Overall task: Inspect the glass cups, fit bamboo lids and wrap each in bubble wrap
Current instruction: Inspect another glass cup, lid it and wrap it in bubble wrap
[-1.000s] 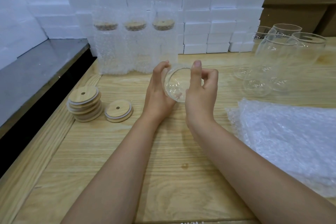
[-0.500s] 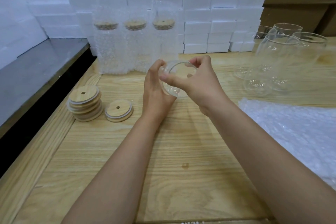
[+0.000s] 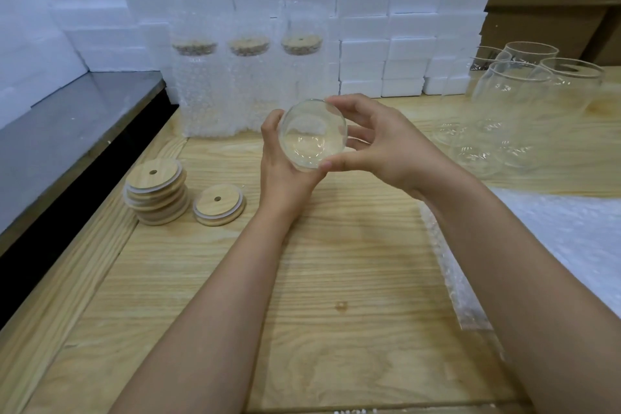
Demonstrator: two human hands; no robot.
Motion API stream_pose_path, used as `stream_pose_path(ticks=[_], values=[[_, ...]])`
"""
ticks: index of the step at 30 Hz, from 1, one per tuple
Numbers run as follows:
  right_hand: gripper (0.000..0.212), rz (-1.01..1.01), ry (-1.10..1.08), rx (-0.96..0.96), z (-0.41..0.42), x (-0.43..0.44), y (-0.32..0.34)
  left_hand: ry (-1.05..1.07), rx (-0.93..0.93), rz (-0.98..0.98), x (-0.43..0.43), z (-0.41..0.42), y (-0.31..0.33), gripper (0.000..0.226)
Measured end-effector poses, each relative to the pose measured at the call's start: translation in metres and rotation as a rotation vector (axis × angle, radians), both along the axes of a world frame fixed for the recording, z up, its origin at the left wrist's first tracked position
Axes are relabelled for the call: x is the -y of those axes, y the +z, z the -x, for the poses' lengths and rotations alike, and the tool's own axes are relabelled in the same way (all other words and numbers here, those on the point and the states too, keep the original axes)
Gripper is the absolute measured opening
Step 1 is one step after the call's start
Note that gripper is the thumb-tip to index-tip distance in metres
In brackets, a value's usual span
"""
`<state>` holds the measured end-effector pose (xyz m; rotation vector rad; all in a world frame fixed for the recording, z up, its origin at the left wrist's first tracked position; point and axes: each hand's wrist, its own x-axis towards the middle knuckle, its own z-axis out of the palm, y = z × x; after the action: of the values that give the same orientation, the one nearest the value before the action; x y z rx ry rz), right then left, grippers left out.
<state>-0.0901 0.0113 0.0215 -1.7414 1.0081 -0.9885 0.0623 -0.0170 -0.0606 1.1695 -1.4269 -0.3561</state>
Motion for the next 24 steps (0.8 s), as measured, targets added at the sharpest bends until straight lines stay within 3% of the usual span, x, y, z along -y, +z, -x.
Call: stream_pose_path(ticks=[4,15,18,24], values=[[0.073,-0.036,0.049,0.015,0.009,0.002,0.002,-0.032,-0.014,0.000,0.000,0.000,-0.001,0.086],[0.011,-0.108,-0.090,0.200,0.000,-0.001,0.002,0.028,0.102,0.073,0.003,0.000,-0.002,0.084],[0.006,-0.129,-0.172,0.268,-0.006,-0.003,0.001,0.048,0.101,0.081,0.003,0.003,-0.002,0.085],[0.034,-0.102,-0.380,0.335,-0.025,-0.006,-0.005,-0.031,0.172,0.065,-0.004,0.006,0.000,0.076]])
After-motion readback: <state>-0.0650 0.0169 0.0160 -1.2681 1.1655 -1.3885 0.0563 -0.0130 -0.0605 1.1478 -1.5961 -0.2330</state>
